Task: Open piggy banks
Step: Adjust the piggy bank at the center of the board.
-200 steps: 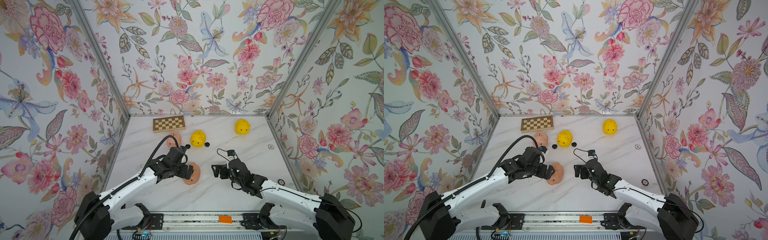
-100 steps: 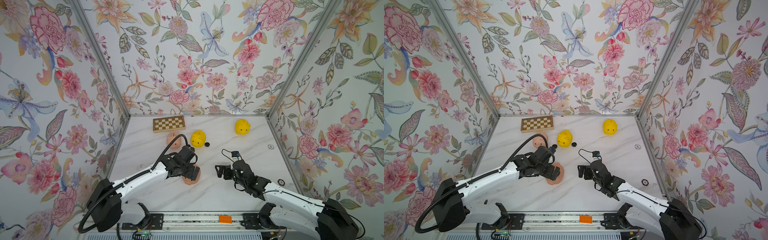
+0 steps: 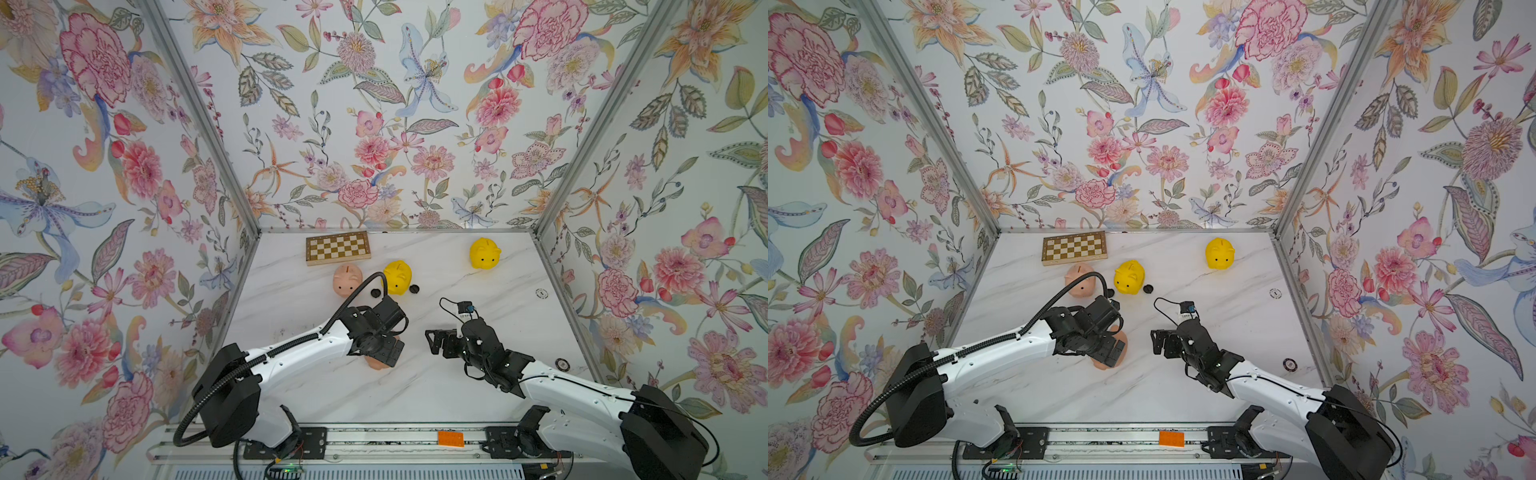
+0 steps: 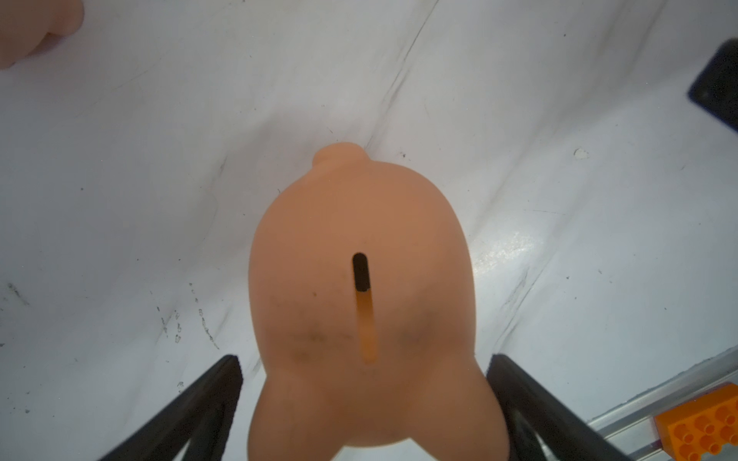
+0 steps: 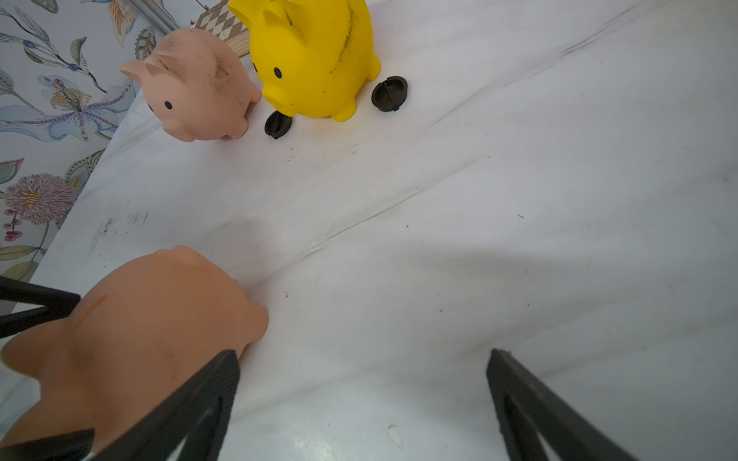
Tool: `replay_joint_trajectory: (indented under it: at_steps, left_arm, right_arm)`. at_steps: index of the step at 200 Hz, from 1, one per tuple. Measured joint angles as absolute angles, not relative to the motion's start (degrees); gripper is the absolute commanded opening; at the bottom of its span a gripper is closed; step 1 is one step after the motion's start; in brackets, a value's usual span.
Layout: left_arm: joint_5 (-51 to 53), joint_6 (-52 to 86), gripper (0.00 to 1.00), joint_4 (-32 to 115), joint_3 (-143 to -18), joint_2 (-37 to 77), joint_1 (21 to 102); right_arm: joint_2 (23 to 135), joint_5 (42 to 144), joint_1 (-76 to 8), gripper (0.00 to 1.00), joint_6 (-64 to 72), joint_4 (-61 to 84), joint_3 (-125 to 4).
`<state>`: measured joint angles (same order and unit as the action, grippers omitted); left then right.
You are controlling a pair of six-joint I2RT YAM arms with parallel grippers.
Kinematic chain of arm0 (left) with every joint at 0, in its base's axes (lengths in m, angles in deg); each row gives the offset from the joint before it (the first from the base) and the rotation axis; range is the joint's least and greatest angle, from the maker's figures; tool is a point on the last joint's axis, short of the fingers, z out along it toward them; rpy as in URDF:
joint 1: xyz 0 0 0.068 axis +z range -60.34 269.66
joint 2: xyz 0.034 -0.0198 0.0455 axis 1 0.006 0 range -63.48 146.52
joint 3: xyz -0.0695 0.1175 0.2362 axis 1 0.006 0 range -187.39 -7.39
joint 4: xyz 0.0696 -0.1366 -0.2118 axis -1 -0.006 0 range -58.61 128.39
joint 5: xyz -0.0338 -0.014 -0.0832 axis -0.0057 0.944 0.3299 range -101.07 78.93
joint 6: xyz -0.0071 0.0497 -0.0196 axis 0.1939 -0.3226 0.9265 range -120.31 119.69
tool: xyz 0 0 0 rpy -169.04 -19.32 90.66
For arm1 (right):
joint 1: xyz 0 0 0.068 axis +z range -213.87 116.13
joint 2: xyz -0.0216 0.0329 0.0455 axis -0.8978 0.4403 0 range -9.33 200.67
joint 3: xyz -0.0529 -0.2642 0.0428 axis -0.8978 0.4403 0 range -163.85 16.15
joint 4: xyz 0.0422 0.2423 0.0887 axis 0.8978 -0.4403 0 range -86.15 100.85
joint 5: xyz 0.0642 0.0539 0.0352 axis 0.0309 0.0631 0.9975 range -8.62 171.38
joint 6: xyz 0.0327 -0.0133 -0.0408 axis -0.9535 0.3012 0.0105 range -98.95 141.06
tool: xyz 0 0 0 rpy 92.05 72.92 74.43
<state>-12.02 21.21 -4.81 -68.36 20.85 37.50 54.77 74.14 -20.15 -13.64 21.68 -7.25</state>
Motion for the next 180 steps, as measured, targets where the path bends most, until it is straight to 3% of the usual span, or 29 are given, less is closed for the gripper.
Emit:
replay_joint_trajectory:
  at_steps: [107,180]
  left_arm:
    - [-12.3,21.2,0.87,-4.9,-68.4,21.8,37.1]
    - [-1.1,21.0,0.81,2.9,-68.2,17.4,39.3]
  right_arm:
    - [57.0,75.9,-20.1,0.99,-12.8,22.5,-8.1]
    - [50.6,84.2,-28.5,0.99,-11.4,22.5,-8.2]
